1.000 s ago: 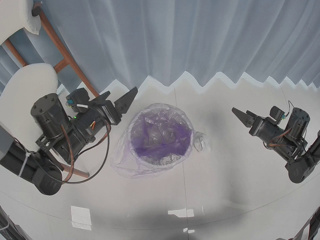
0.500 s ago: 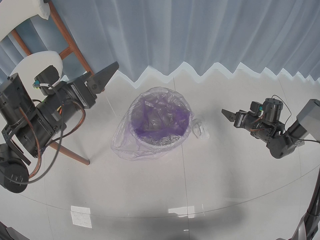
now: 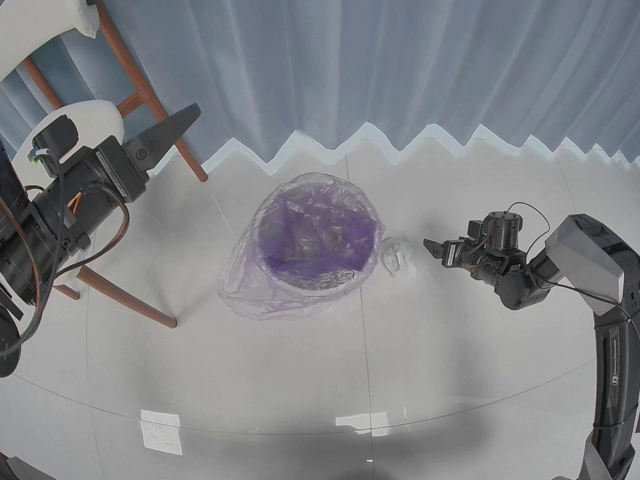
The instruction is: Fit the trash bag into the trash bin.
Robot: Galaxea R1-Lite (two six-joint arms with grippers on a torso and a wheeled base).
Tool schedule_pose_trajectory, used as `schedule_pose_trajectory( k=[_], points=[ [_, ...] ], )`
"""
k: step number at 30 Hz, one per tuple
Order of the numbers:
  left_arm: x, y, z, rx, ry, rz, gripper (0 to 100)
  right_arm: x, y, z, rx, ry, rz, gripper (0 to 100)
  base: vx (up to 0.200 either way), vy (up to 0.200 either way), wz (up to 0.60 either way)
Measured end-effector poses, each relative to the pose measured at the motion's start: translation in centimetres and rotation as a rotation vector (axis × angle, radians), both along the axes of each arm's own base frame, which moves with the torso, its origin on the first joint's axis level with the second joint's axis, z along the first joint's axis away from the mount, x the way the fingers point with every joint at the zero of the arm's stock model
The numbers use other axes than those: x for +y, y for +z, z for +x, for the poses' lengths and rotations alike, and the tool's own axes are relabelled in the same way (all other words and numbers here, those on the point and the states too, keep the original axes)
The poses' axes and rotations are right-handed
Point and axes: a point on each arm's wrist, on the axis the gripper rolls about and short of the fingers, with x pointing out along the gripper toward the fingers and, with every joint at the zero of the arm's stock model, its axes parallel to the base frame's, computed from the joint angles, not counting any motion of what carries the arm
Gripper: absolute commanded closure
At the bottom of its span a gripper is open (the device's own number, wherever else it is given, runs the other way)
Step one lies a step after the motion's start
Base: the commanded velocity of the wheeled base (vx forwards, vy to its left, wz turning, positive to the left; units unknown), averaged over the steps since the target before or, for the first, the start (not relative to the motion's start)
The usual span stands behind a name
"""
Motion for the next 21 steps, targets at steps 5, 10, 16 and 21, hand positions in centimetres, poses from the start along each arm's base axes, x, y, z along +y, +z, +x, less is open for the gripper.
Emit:
schedule_pose_trajectory(
  k=[5,10,16,21],
  points=[
    [0.4,0.1,-0.1,-0.006,0.015,-0.001,0,0.9,-1.2,0.9,0.024,0.018,-0.015,0,0.0,-0.12,0.0],
    [0.9,0.1,-0.1,-0.004,0.037,-0.002,0,2.5,-1.7,2.0,0.0,0.051,-0.026,0,0.0,0.0,0.0],
    [1.1,0.2,0.0,-0.008,0.055,-0.004,0,5.4,-2.6,2.5,-0.033,0.122,-0.063,0,0.0,0.0,0.0],
    [1.3,0.0,0.1,-0.003,0.063,0.002,0,8.4,-3.4,1.9,-0.032,0.192,-0.062,0,0.0,0.0,0.0]
  ],
)
